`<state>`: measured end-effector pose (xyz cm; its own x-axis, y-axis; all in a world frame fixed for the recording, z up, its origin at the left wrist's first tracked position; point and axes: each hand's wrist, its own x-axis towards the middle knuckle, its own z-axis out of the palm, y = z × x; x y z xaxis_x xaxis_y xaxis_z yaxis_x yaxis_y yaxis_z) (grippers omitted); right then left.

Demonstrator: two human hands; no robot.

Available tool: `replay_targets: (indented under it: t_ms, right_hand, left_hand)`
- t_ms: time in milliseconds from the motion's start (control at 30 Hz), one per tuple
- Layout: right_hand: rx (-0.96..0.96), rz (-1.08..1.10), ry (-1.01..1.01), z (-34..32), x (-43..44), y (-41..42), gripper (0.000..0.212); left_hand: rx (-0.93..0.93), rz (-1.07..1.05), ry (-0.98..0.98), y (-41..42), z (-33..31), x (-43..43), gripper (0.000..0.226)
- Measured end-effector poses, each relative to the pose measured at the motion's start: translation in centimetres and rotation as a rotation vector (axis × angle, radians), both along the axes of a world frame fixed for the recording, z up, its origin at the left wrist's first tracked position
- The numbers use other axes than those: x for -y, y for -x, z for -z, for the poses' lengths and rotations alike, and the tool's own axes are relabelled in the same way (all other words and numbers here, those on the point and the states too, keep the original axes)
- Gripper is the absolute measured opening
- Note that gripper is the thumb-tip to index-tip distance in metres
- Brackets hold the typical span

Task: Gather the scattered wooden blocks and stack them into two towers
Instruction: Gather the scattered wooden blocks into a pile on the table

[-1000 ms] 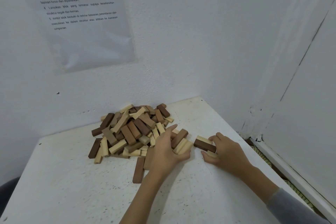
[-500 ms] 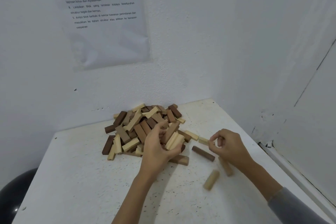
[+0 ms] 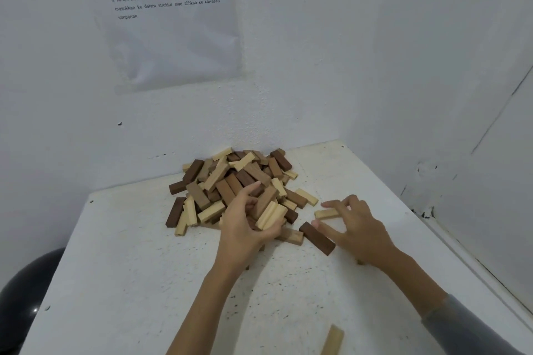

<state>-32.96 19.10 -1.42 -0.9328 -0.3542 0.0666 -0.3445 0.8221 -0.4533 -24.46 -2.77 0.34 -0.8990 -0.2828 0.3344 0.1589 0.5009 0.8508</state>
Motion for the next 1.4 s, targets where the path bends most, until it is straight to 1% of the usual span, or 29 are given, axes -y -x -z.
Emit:
replay_targets:
  t_ms: [33,100,167,233,333,400,467,500,633,667,767,900,933,967,1067,1200,1233,1333,1400]
  right_hand:
    - [0.002,-0.043,-0.051,0.0,0.1,-0.5,0.057]
    - [-0.061,-0.11,-0.173,0.2,0.3,-1.5,0.064]
    - [-0.113,-0.123,-0.205,0.3,0.4,-2.2,0.061]
    - [-0.085,-0.11,-0.16,0.2,0.4,-2.6,0.051]
    - [0.036,-0.089,-0.12,-0.3,-0.2,-2.7,0.042]
    - [0.135,-0.075,-0.025,-0.7,-0.8,-2.7,0.041]
    - [0.23,-0.067,0.119,-1.1,-1.5,-3.0,0.037]
    - [0.243,-0.065,0.166,-1.2,-1.8,-3.1,0.035]
    - [0.124,-0.033,0.244,-1.8,-2.8,-3.8,0.02]
    - [0.121,-0.031,0.239,-1.8,-3.1,-4.0,0.021]
    - [0.105,-0.022,0.113,-1.7,-3.2,-4.5,0.027]
    - [0.004,-0.01,-0.027,-1.0,-2.1,-4.8,0.059]
    - [-0.022,-0.023,-0.062,-0.8,-1.8,-4.7,0.065]
    - [-0.042,-0.038,-0.084,-0.7,-1.6,-4.5,0.065]
    - [-0.054,-0.103,-0.075,-0.3,-1.2,-4.0,0.052]
    - [0.042,-0.143,-0.07,-0.8,-1.4,-3.9,0.051]
    - [0.075,-0.143,-0.014,-1.1,-1.7,-3.9,0.048]
    - [0.191,-0.141,0.258,-2.2,-2.6,-4.6,0.028]
    - [0.217,-0.156,0.289,-2.5,-3.2,-5.2,0.02]
  left_hand:
    - [-0.001,0.0,0.0,-0.1,0.0,-0.3,0.07]
    - [0.002,0.002,0.008,-0.4,0.1,-0.8,0.07]
    - [0.01,0.015,0.01,-0.7,0.3,-1.3,0.071]
    - [0.019,0.027,-0.003,-1.4,0.3,-1.8,0.073]
    - [0.04,0.055,-0.032,-2.3,0.6,-2.2,0.073]
    - [0.048,0.064,-0.036,-3.0,0.8,-2.5,0.071]
    - [0.044,0.062,-0.03,-3.8,1.0,-2.8,0.072]
    - [0.045,0.062,-0.029,-4.1,1.2,-2.9,0.072]
    - [0.05,0.067,-0.019,-5.4,1.9,-3.1,0.074]
    - [0.051,0.066,-0.017,-5.7,2.0,-3.1,0.075]
    - [0.047,0.075,-0.033,-6.5,2.0,-3.3,0.075]
    - [0.043,0.079,-0.028,-7.2,2.1,-3.3,0.074]
    - [0.04,0.079,-0.025,-7.3,2.2,-3.4,0.073]
    - [0.039,0.081,-0.024,-7.4,2.1,-3.5,0.073]
    - [0.04,0.085,-0.03,-7.4,1.9,-3.7,0.073]
    - [0.047,0.08,-0.047,-7.4,1.7,-3.8,0.072]
    - [0.052,0.081,-0.059,-7.5,1.7,-3.9,0.072]
    - [0.059,0.073,-0.119,-7.8,1.6,-4.3,0.07]
    - [0.083,0.053,-0.19,-8.0,1.7,-4.6,0.067]
